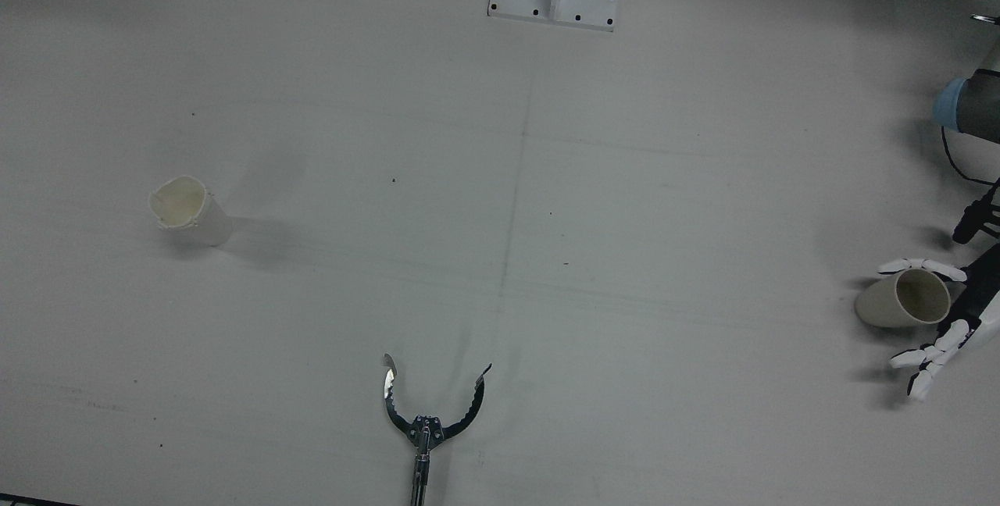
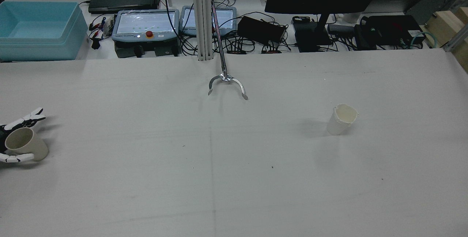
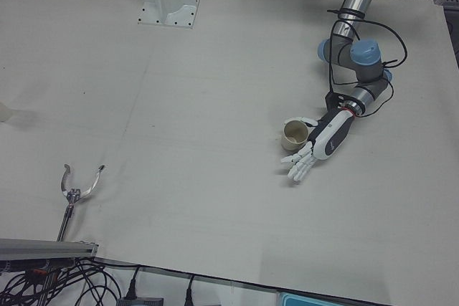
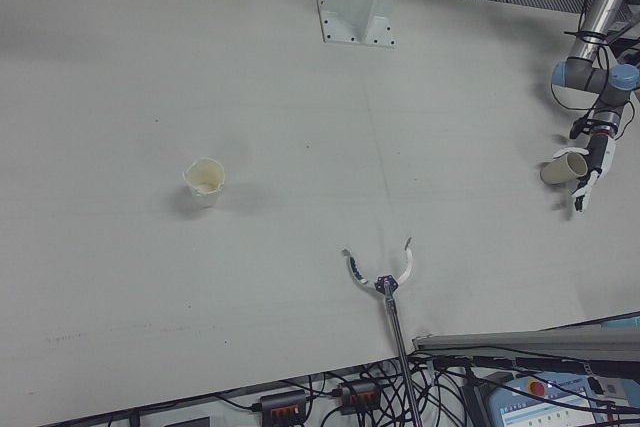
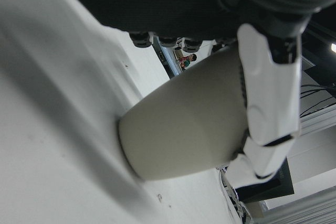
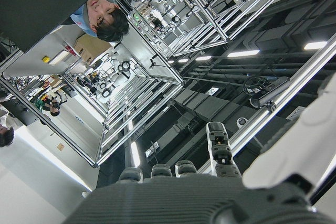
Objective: Pour water
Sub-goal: 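Close the left hand fingers around the beige mug body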
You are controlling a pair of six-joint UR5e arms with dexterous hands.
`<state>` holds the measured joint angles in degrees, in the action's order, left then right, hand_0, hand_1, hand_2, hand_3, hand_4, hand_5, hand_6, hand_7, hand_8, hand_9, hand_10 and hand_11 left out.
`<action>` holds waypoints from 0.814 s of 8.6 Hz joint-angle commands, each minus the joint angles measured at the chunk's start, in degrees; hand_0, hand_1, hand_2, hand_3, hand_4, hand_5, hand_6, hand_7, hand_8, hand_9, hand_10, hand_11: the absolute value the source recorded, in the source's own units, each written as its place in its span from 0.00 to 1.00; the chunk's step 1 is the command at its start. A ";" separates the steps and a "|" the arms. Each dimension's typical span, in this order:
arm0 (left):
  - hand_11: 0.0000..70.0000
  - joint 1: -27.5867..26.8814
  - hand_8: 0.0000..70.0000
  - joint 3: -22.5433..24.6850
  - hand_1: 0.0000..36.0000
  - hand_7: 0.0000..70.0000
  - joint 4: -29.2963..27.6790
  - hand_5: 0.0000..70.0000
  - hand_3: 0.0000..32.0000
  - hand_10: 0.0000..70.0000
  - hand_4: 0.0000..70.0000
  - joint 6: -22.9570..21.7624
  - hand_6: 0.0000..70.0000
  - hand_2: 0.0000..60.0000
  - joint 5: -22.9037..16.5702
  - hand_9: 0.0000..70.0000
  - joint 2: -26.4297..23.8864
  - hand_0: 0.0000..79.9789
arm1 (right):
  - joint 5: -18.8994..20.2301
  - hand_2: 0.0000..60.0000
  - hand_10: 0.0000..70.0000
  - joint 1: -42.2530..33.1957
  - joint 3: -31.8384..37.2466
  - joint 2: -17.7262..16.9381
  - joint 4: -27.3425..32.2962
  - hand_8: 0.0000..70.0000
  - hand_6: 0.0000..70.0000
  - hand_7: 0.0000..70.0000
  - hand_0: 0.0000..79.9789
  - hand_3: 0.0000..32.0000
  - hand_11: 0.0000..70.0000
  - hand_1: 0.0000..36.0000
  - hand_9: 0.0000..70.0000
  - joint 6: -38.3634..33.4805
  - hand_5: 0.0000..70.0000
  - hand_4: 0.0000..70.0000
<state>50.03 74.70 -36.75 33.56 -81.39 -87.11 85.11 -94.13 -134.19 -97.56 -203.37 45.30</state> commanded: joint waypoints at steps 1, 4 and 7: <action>0.09 0.15 0.01 1.66 1.00 0.09 2.63 0.77 0.00 0.04 0.58 -1.57 0.03 1.00 0.09 0.00 0.36 0.66 | 0.06 0.13 0.00 0.00 -0.02 0.00 -0.01 0.01 0.02 0.06 0.41 0.09 0.00 0.12 0.02 0.05 0.17 0.10; 0.23 0.24 0.06 5.70 1.00 0.24 7.73 1.00 0.00 0.12 1.00 -5.51 0.18 1.00 0.09 0.07 0.54 1.00 | 0.06 0.13 0.00 0.00 0.07 -0.09 -0.01 0.01 0.02 0.06 0.41 0.10 0.00 0.12 0.02 0.14 0.17 0.10; 0.23 0.50 0.07 6.86 1.00 0.26 8.36 1.00 0.00 0.12 1.00 -8.86 0.21 1.00 0.09 0.07 0.62 0.94 | 0.15 0.13 0.00 0.09 0.77 0.00 0.08 0.01 0.02 0.06 0.41 0.11 0.00 0.12 0.02 -0.03 0.18 0.10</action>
<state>50.39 80.88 -28.95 26.73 -81.30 -86.53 85.17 -94.08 -133.99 -97.64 -203.35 45.49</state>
